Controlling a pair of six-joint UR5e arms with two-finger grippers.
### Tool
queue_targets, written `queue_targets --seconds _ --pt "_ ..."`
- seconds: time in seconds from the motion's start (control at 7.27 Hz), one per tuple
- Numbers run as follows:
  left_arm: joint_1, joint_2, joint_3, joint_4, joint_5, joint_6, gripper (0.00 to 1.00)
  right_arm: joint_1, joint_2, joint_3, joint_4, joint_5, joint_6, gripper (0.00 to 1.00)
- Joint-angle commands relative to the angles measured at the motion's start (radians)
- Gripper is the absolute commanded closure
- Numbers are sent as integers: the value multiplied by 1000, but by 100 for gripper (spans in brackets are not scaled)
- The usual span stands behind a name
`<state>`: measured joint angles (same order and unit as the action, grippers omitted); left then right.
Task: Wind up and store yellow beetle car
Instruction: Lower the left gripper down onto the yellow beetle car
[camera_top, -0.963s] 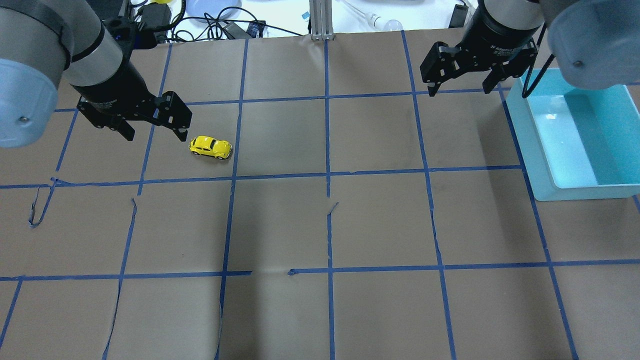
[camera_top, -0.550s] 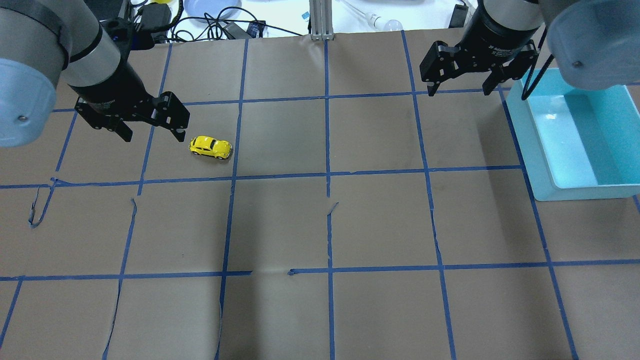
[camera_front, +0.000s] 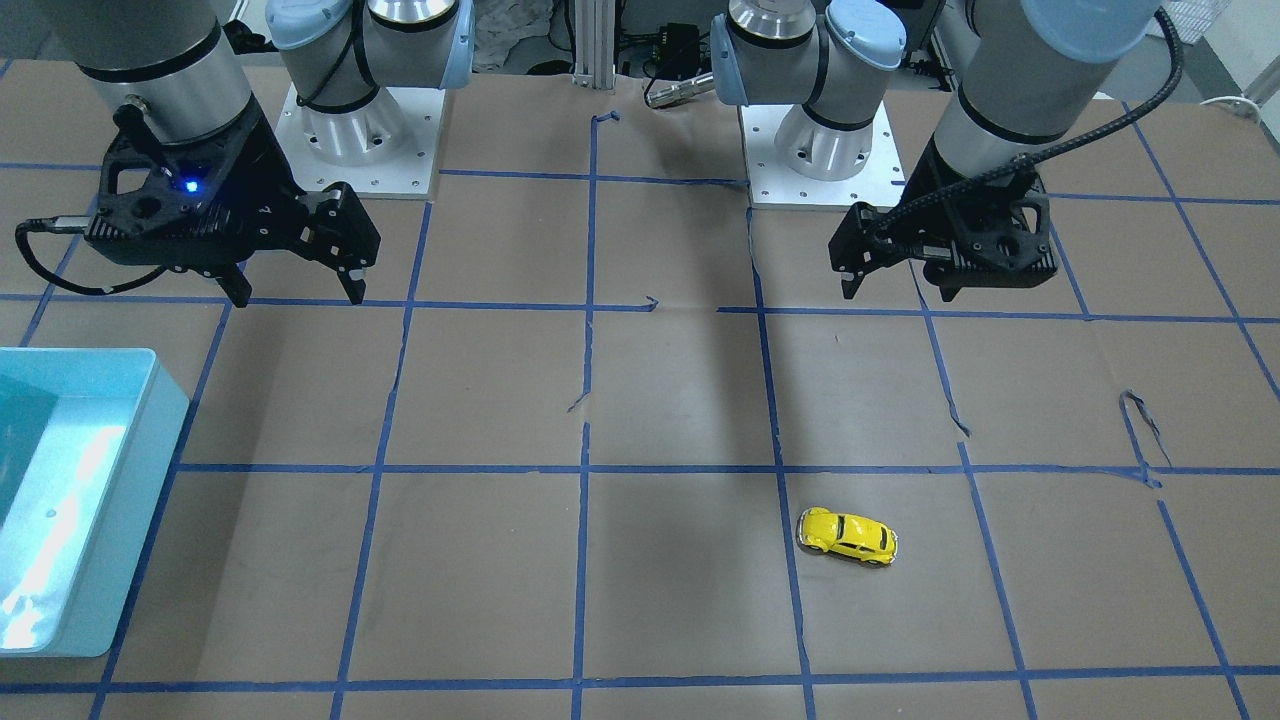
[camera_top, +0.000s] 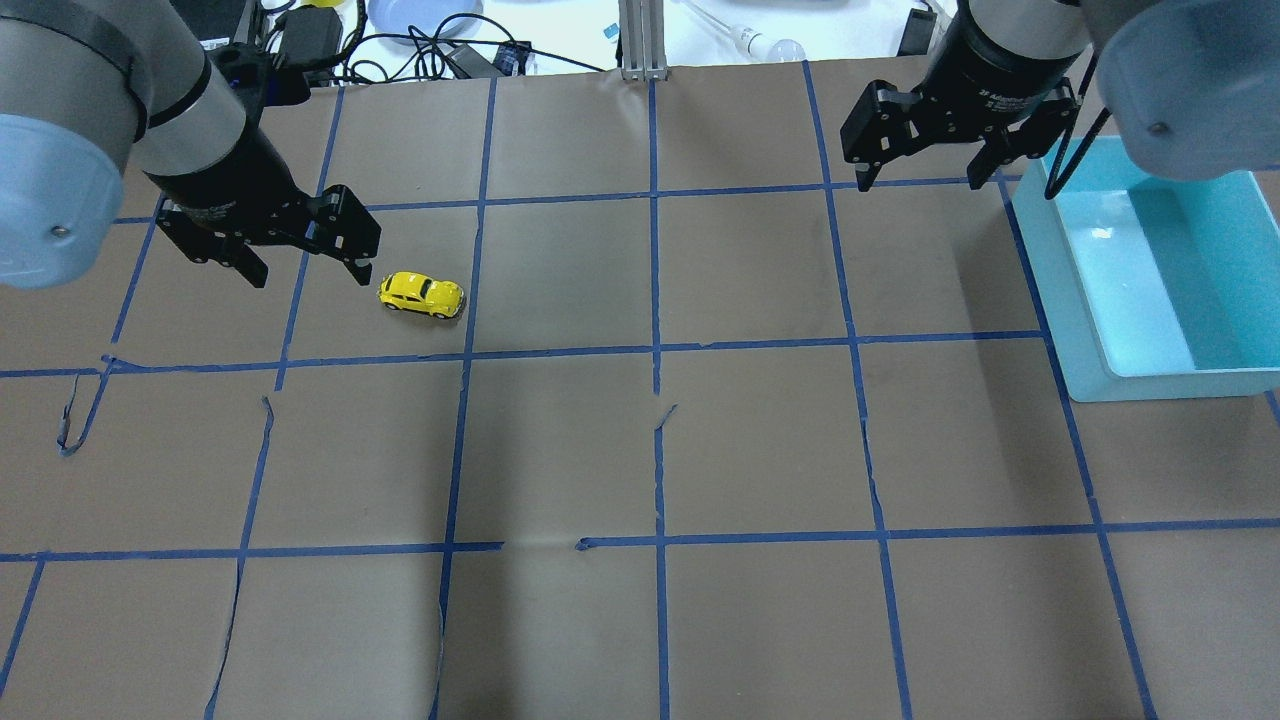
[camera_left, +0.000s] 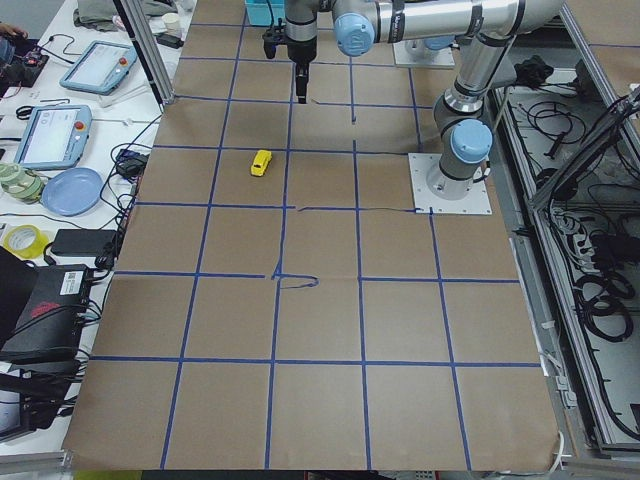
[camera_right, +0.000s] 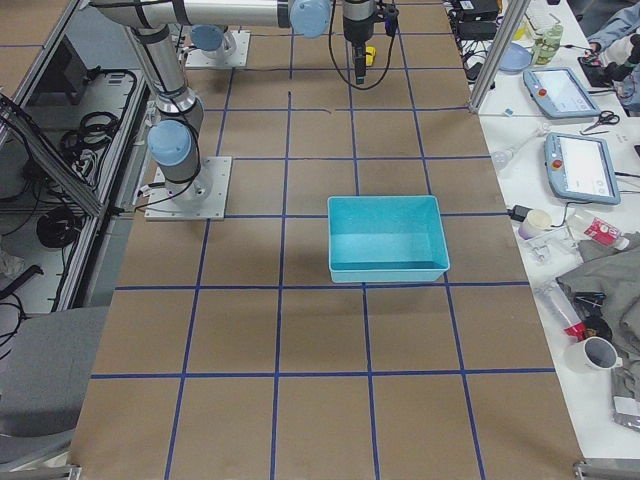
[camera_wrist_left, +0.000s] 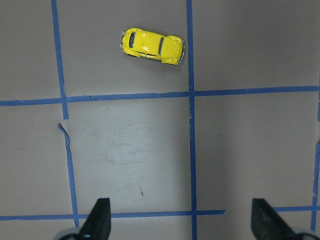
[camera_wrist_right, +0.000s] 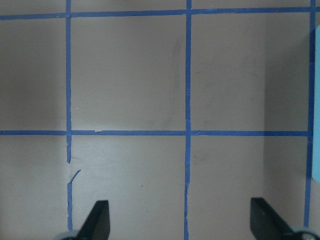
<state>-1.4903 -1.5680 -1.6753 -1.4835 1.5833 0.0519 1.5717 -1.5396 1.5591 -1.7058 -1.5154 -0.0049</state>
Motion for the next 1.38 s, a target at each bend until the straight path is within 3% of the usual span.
queue_targets --seconds 0.0,0.41,0.55,0.69,1.24 --pt "1 -30 -4 53 -2 -253 0 1 -2 1 0 -16 -1 0" --pt "2 -110 -44 227 0 -520 0 1 -2 1 0 -16 0 0" --pt "2 -139 -53 274 0 -687 0 1 -2 1 0 -16 0 0" --pt "2 -177 -54 276 0 -831 0 1 -2 1 0 -16 0 0" --pt "4 -326 -58 342 -8 -1086 0 1 -2 1 0 -14 2 0"
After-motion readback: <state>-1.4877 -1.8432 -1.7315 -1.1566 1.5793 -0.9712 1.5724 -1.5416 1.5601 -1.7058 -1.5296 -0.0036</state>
